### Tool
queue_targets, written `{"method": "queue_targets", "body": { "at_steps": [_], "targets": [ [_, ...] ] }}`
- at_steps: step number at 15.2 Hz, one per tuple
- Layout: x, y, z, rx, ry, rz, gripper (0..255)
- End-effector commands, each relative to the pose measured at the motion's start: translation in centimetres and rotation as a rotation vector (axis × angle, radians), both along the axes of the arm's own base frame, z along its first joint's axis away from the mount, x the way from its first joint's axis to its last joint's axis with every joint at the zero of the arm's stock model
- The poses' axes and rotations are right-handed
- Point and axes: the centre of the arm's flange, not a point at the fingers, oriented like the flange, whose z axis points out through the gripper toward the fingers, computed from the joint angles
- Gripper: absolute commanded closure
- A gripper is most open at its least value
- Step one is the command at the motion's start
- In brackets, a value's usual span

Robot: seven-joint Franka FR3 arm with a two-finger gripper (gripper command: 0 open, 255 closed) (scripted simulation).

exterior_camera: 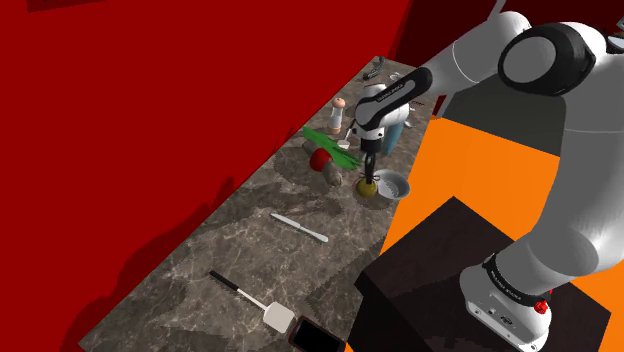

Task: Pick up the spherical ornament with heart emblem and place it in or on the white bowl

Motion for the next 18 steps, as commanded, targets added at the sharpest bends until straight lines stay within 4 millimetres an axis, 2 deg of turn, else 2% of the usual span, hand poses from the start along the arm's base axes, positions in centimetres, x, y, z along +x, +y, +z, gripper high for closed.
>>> {"method": "queue_targets", "body": {
  "at_steps": [1, 10, 18],
  "targets": [
    [0.0, 0.0, 1.1, 0.000, 0.000, 0.000, 255],
    [-0.1, 0.0, 5.7, 0.000, 0.000, 0.000, 255],
    [-2.0, -10.2, 7.8, 0.000, 0.000, 0.000, 255]
  ]
}}
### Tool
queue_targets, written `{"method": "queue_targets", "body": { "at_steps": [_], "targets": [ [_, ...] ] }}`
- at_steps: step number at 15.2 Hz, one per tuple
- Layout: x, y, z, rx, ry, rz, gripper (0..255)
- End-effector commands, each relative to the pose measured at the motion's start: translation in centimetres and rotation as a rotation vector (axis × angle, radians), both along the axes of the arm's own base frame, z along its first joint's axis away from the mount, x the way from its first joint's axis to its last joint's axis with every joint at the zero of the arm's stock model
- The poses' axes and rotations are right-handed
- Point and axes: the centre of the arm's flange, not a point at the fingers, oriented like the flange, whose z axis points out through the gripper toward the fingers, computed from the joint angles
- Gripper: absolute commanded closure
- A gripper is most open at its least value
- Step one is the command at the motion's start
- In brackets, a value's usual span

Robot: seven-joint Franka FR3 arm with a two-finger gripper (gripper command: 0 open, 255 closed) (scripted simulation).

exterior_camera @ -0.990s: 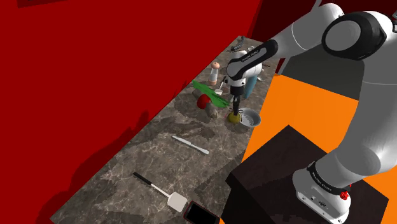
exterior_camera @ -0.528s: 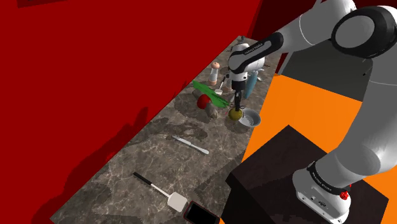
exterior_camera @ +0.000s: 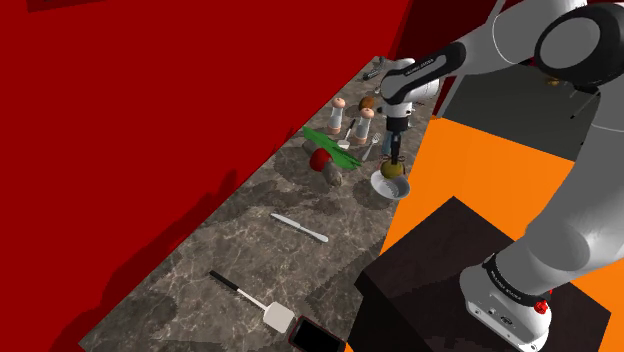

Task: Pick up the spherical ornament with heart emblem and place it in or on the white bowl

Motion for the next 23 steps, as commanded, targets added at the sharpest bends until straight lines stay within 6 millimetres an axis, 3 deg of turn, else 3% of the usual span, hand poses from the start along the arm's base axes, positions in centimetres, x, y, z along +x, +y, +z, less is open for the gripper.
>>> {"method": "queue_targets", "body": {
  "at_steps": [1, 3, 21, 23],
  "targets": [
    [-0.2, -2.6, 0.5, 0.000, 0.000, 0.001, 255],
    [-0.6, -4.9, 1.0, 0.000, 0.000, 0.001, 255],
    [-0.6, -4.9, -8.5, 0.000, 0.000, 0.001, 255],
    [-0.6, -4.9, -8.8, 0.000, 0.000, 0.001, 255]
  ]
}}
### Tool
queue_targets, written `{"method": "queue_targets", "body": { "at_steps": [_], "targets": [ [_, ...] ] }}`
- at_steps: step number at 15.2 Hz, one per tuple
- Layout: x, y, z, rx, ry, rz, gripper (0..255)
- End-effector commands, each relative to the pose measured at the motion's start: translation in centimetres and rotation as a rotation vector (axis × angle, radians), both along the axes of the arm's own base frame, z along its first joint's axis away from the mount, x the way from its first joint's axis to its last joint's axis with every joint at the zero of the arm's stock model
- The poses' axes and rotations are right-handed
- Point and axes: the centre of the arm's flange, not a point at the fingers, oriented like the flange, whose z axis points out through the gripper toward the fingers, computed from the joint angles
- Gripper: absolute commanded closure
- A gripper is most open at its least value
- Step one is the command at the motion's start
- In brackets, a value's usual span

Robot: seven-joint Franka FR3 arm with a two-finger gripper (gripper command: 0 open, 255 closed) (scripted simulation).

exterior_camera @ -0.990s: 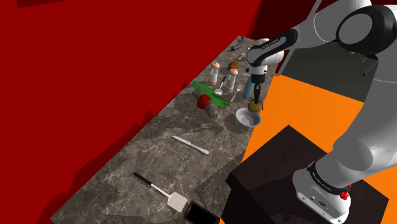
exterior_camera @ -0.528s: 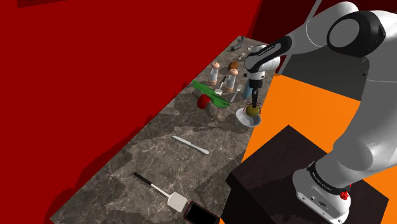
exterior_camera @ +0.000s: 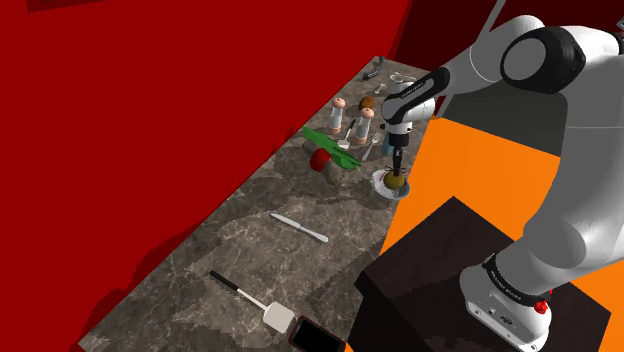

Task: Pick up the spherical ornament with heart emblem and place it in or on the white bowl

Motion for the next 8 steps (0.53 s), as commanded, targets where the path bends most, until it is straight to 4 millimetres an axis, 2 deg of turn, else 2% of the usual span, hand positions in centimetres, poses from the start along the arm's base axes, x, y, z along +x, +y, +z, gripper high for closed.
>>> {"method": "queue_targets", "body": {
  "at_steps": [1, 6, 7, 8],
  "targets": [
    [-0.01, -0.01, -0.18, 0.000, -0.001, 0.000, 255],
    [-0.01, -0.01, -0.18, 0.000, -0.001, 0.000, 255],
    [-0.01, -0.01, -0.18, 0.000, -0.001, 0.000, 0],
    [-0.01, -0.01, -0.18, 0.000, -0.001, 0.000, 0]
  ]
}}
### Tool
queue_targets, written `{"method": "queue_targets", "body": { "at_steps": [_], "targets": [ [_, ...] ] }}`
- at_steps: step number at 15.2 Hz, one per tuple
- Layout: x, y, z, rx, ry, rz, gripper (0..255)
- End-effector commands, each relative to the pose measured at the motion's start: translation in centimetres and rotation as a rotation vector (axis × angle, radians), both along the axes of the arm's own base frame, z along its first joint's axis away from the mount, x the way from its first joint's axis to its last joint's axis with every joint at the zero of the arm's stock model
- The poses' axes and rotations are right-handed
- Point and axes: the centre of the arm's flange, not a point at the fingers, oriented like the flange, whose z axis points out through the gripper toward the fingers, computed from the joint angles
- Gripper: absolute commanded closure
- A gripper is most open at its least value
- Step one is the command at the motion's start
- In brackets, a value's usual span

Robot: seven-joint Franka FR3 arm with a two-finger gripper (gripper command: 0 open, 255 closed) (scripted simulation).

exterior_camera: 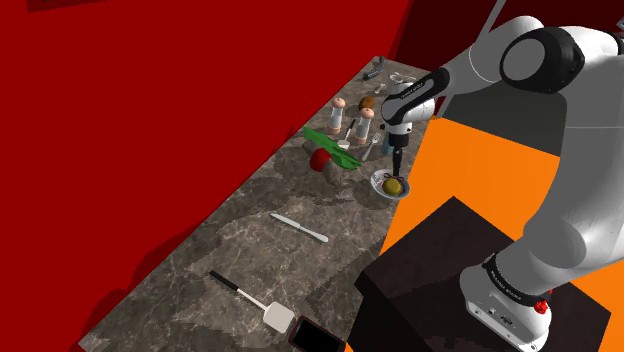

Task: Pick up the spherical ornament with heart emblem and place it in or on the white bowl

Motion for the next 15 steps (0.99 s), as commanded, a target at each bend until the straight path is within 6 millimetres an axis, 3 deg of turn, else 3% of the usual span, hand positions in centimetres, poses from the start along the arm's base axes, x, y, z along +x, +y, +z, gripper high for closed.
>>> {"method": "queue_targets", "body": {
  "at_steps": [1, 4, 8, 15],
  "targets": [
    [0.0, 0.0, 0.0, 0.000, 0.000, 0.000, 0],
    [0.0, 0.0, 0.0, 0.000, 0.000, 0.000, 0],
    [2.1, -0.7, 4.5, 0.000, 0.000, 0.000, 0],
    [2.1, -0.7, 4.5, 0.000, 0.000, 0.000, 0]
  ]
}}
